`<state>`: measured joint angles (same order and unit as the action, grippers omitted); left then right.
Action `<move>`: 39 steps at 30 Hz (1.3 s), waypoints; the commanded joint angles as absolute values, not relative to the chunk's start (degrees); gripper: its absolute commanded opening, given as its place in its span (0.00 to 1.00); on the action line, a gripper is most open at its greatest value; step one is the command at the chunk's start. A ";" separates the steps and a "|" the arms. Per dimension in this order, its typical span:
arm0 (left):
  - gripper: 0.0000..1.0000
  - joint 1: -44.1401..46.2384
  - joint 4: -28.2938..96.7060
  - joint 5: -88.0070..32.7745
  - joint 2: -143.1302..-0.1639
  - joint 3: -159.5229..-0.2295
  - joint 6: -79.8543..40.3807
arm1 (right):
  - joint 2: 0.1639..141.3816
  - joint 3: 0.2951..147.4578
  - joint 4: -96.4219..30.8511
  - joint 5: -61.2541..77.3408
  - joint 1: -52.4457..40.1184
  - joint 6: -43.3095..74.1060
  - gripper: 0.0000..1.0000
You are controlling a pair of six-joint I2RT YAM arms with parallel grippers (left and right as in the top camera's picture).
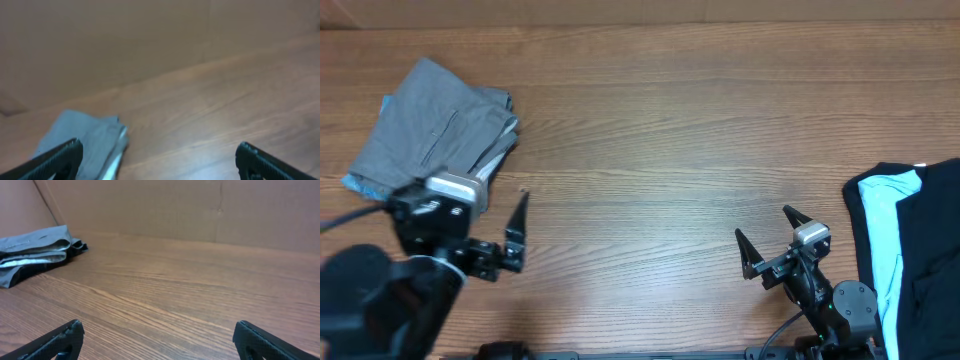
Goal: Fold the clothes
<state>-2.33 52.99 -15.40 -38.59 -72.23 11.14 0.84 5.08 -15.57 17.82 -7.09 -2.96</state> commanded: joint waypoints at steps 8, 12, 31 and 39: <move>1.00 -1.93 31.88 -21.10 -7.92 -29.89 11.09 | 0.16 4.89 -15.27 18.11 -6.68 -2.52 1.00; 1.00 -1.93 28.10 -21.06 -1.34 -22.13 10.22 | 0.16 4.89 -15.27 18.11 -6.68 -2.52 1.00; 1.00 -1.80 15.59 -19.92 -0.21 -4.97 10.26 | 0.16 4.89 -15.27 18.13 -6.68 -2.52 1.00; 1.00 -1.80 15.59 -19.94 -0.25 -4.97 10.28 | 0.16 4.89 -15.29 18.11 -6.68 -2.52 1.00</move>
<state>-2.22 15.88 -20.34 -0.86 -5.26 10.70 0.73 5.02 -15.59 17.82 -7.11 -2.96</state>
